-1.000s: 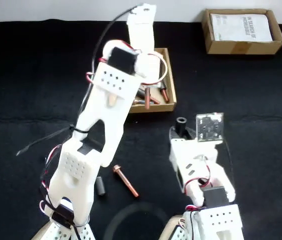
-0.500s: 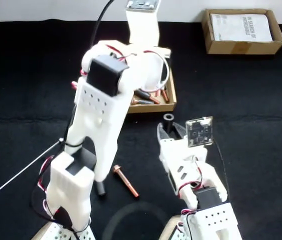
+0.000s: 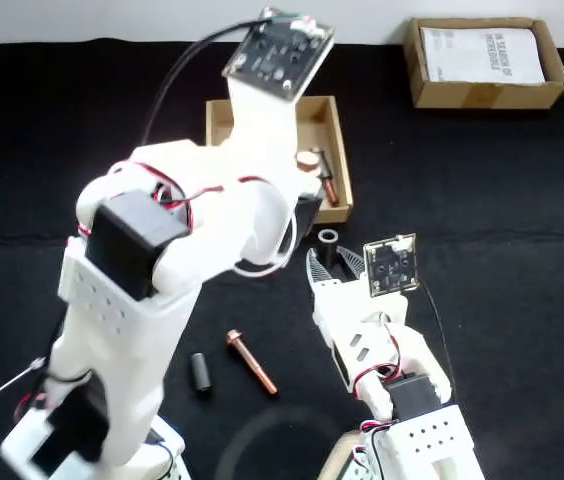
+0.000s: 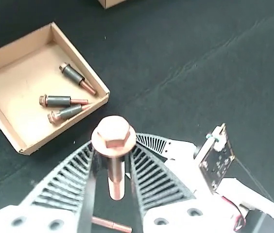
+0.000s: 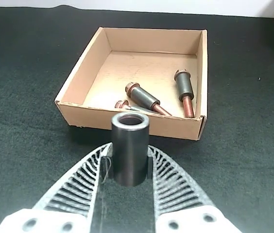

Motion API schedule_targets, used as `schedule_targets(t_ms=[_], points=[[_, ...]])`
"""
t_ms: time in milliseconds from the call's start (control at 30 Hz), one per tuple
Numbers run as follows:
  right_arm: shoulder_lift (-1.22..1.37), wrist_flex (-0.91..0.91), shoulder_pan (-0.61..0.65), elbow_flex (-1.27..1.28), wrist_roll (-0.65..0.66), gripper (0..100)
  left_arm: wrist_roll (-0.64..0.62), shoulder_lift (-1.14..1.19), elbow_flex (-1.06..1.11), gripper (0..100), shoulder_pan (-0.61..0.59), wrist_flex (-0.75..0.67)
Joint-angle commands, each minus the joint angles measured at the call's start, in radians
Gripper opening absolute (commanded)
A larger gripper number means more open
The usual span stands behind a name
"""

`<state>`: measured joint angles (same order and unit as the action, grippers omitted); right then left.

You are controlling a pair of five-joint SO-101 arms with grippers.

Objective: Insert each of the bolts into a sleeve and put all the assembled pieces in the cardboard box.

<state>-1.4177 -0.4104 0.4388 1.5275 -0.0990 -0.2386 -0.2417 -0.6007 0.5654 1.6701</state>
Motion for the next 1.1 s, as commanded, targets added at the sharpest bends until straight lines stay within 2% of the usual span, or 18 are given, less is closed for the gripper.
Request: schedule_targets(t_ms=[0, 300, 433, 767, 1067], points=[[-0.012, 0.019, 0.016, -0.007, -0.006, 0.7, 0.006, -0.125, 0.228, 1, -0.044, -0.199], [-0.012, 0.021, 0.064, -0.01, -0.006, 0.7, 0.006, -0.343, 0.834, 1, -0.048, -0.769], [-0.012, 0.021, 0.064, -0.013, -0.005, 0.7, 0.008, -0.414, 1.006, 1, -0.033, -0.944], [-0.012, 0.021, 0.062, -0.015, -0.002, 0.7, 0.006, -0.441, 1.142, 1, 0.016, -1.007], [-0.012, 0.021, 0.062, -0.015, -0.002, 0.7, 0.005, -0.446, 1.288, 1, 0.015, -1.146]])
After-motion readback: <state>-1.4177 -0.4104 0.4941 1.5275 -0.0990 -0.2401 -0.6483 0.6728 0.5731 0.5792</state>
